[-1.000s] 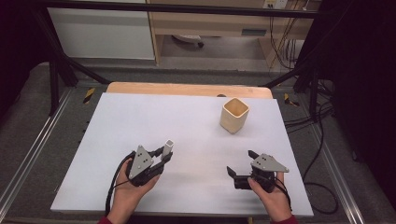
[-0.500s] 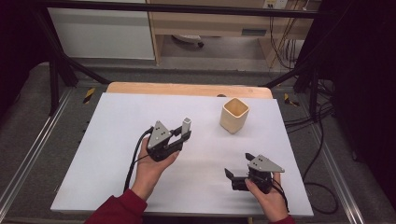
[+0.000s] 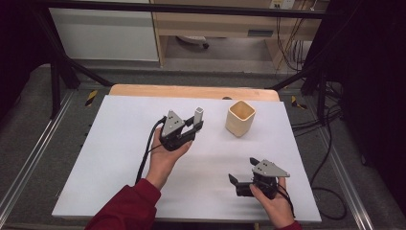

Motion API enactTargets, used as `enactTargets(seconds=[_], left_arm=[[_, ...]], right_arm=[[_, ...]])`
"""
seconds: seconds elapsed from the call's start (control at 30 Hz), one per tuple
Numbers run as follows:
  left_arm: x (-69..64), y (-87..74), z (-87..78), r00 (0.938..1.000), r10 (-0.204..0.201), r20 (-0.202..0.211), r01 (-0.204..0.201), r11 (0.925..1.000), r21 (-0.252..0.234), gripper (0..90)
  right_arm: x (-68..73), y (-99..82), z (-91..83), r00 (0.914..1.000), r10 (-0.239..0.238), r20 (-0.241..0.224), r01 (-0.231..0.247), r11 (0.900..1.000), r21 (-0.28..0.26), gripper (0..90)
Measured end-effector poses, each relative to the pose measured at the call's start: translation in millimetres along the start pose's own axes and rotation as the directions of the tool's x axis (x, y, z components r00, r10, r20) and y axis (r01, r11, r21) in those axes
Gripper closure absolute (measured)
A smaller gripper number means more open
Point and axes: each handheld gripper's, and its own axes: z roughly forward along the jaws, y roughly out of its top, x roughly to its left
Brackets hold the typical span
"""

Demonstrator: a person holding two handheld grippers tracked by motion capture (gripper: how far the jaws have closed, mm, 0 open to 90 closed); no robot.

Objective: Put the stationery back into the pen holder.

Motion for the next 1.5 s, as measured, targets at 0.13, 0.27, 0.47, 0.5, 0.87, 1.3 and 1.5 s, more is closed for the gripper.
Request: enactTargets(seconds=[0.13, 0.27, 0.47, 0.5, 0.87, 1.3, 1.5], left_arm=[[-1.6, 8.7, 8.3, 1.0000, 0.003, 0.005, -0.003, 1.0000, -0.008, 68.8], [-3.5, 16.5, 15.3, 0.9999, 0.009, 0.006, -0.009, 0.9998, -0.017, 68.8], [-1.4, 26.0, 27.3, 1.0000, -0.008, 0.003, 0.008, 0.9997, -0.025, 68.8], [-0.8, 27.6, 29.1, 1.0000, -0.008, 0.001, 0.008, 0.9996, -0.028, 68.8], [-0.3, 45.6, 45.6, 0.9998, -0.009, -0.016, 0.009, 0.9991, -0.040, 68.8], [2.7, 54.2, 58.0, 0.9991, -0.038, -0.021, 0.036, 0.9974, -0.063, 68.8], [3.3, 56.1, 66.5, 0.9987, -0.049, -0.012, 0.048, 0.9963, -0.071, 68.8]], right_arm=[[-0.7, -0.2, 0.0, 1.0000, 0.006, -0.001, -0.006, 1.0000, 0.000, 3.6], [-0.9, -0.5, 0.5, 0.9999, 0.015, -0.002, -0.015, 0.9999, 0.004, 3.5], [0.2, -0.7, 1.3, 0.9997, 0.022, -0.007, -0.022, 0.9997, 0.004, 3.5], [0.2, -0.7, 1.4, 0.9997, 0.024, -0.007, -0.024, 0.9997, 0.005, 3.4], [-0.5, -1.0, 1.5, 0.9994, 0.034, -0.006, -0.034, 0.9994, 0.006, 3.3], [0.9, -1.9, 3.1, 0.9995, 0.032, -0.004, -0.031, 0.9993, 0.018, 3.3], [2.0, -2.6, 5.1, 0.9996, 0.028, -0.008, -0.027, 0.9992, 0.031, 3.4]])
